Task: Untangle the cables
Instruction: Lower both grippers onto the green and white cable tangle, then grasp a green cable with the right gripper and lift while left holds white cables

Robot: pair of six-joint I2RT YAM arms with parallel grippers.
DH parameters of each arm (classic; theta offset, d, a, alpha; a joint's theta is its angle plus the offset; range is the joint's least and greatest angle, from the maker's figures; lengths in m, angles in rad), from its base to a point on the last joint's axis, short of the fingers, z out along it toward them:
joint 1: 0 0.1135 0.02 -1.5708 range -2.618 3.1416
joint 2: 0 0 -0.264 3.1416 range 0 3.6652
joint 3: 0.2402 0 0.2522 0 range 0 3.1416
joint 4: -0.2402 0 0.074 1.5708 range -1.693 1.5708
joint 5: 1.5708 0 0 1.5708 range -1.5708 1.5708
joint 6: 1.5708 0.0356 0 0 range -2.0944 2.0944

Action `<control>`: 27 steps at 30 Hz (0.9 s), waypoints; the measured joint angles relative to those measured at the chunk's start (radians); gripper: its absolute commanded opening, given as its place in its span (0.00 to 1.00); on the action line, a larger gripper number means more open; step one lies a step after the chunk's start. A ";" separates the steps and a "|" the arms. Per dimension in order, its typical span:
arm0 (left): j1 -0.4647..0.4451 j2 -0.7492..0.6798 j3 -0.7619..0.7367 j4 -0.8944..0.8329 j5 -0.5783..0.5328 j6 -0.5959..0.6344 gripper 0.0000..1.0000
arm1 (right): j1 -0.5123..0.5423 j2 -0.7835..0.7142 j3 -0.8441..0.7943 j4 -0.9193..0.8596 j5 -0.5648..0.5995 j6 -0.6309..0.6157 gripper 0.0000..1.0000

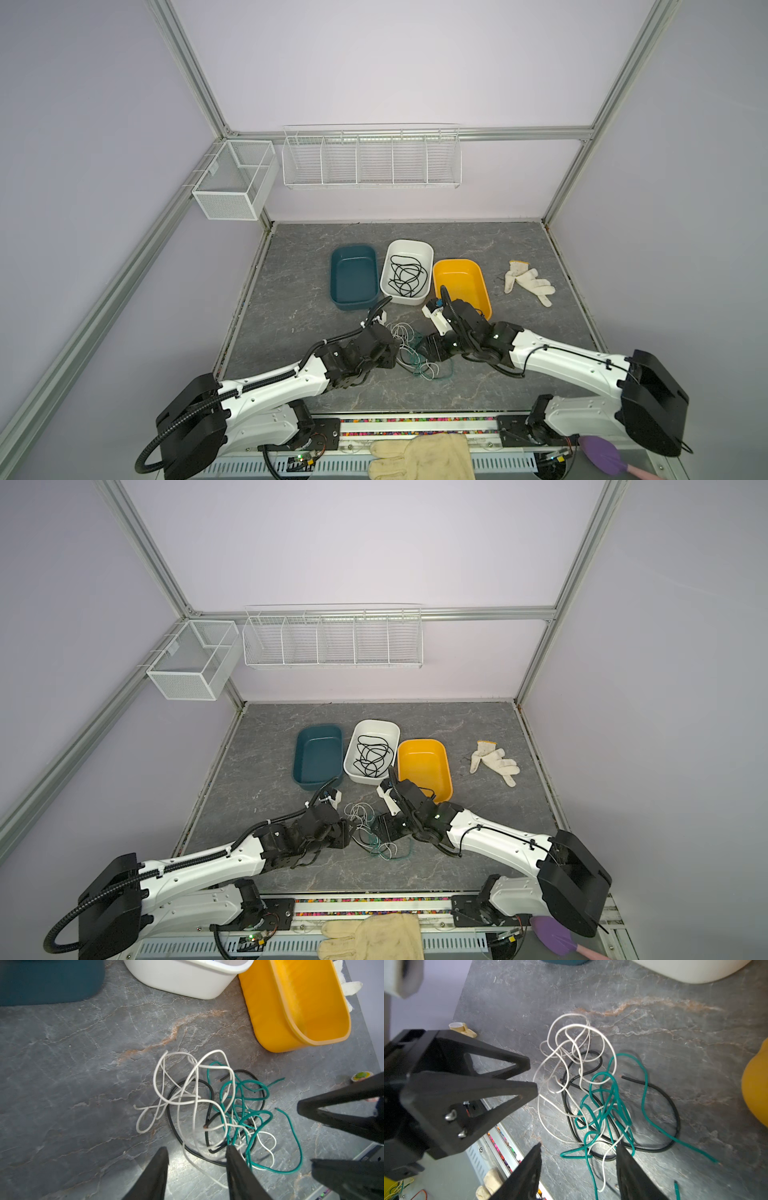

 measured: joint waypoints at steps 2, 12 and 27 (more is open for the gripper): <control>-0.003 0.008 -0.006 0.008 -0.006 -0.001 0.46 | 0.000 0.023 0.000 -0.001 -0.013 0.002 0.54; -0.024 0.050 -0.018 0.037 -0.021 -0.008 0.46 | 0.000 0.137 0.000 0.006 -0.017 -0.008 0.47; -0.035 0.073 -0.085 0.124 -0.021 -0.034 0.46 | 0.000 0.191 0.014 0.049 -0.013 -0.039 0.35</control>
